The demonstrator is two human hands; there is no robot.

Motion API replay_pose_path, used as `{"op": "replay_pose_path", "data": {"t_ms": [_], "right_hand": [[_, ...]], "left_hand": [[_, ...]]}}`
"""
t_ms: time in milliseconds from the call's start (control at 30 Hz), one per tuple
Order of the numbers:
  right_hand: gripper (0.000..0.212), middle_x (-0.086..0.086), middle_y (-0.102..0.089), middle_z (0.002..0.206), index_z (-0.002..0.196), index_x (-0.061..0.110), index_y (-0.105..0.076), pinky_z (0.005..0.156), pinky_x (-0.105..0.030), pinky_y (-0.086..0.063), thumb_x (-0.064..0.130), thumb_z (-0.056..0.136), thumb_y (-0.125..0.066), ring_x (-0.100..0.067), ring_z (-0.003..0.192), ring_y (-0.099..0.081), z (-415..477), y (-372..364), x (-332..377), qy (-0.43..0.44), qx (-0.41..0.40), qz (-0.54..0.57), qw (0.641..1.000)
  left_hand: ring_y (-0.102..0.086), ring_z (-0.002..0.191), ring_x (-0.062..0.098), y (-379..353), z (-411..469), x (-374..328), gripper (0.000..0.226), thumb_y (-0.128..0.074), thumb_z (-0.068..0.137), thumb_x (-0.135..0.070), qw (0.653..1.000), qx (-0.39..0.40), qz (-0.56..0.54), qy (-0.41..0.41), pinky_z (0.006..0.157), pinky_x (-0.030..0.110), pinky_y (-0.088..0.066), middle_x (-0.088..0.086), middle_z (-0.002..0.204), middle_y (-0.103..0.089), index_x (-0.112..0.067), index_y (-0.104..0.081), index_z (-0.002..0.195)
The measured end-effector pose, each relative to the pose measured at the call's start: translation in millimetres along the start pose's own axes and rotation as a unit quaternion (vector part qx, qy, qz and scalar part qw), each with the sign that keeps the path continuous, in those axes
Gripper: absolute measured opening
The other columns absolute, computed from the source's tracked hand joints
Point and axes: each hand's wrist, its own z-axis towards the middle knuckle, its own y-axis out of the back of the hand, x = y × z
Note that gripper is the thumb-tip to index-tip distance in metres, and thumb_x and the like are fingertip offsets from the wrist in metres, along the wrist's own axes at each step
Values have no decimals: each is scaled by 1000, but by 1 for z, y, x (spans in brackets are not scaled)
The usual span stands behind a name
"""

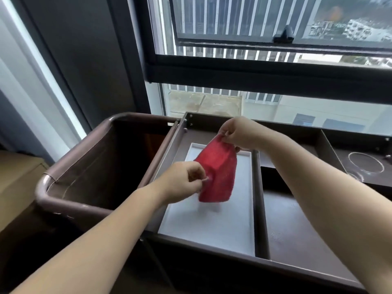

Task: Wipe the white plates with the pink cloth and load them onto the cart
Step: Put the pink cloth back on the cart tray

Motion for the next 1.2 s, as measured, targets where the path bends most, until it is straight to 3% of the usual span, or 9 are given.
{"op": "replay_pose_path", "data": {"t_ms": [100,200,333,433,567,667,833,967,1200], "right_hand": [[30,-15,-68,88,91,8,-71,69,-41,-61,-8,86,-46,-32,78,-69,8,-16,-17,-41,2,-89,995],[31,-17,-70,95,101,5,-72,77,-37,-57,-3,84,-47,-33,87,-67,13,-25,-28,-74,-5,-161,984],[29,-16,-71,101,111,4,-69,74,-30,-55,10,86,-58,-29,85,-67,16,-39,-35,-104,42,-184,977],[48,-14,-68,92,126,0,-56,62,-37,-59,15,82,-66,-30,74,-68,11,-50,-40,-140,60,-108,982],[29,-13,-67,86,108,-3,-61,61,-32,-60,6,81,-68,-25,72,-68,3,-52,-40,-195,114,-77,971],[28,-18,-63,95,115,-2,-56,68,-41,-60,-1,87,-52,-35,83,-69,-3,-59,-40,-175,103,-108,973],[43,-14,-62,117,126,7,-52,75,-29,-52,-1,85,-44,-32,101,-60,-12,-53,-47,-121,49,-192,973],[24,-15,-68,103,99,6,-60,63,-31,-54,-2,78,-52,-31,80,-62,-24,-52,-45,-130,108,-293,941],[41,-4,-58,126,129,18,-57,90,-34,-49,27,88,-61,-26,113,-56,-21,-46,-14,-30,4,-305,952]], "left_hand": [[-64,57,22,-7,-9,-8,22,-48,83,11,990,-39,-95,96,65,41,-59,12,67,-60,-10,-51,84],[-61,55,24,-15,-25,-15,30,-38,84,15,962,-64,-200,177,62,36,-58,13,69,-54,-8,-49,100],[-63,77,6,-17,-41,-7,39,-47,85,1,977,33,-3,212,75,17,-51,1,100,-65,-18,-69,110],[-58,105,7,-8,-33,-5,37,-50,86,-10,966,76,109,223,87,17,-42,-8,119,-63,-25,-71,112],[-55,113,27,-11,12,12,36,-50,88,-11,936,14,310,164,89,35,-45,7,124,-59,-18,-60,122],[-50,115,31,-21,38,21,32,-41,92,-9,907,30,390,154,79,37,-40,11,122,-57,-15,-54,121],[-51,115,33,-26,57,17,33,-38,93,-6,874,45,470,114,86,36,-42,14,123,-58,-15,-57,118],[-47,116,33,-13,76,22,35,-43,92,-5,890,4,451,74,93,39,-42,13,123,-53,-17,-62,119],[-44,123,26,9,64,13,33,-50,93,-23,933,-21,359,27,100,41,-41,4,131,-48,-25,-58,125]]}}
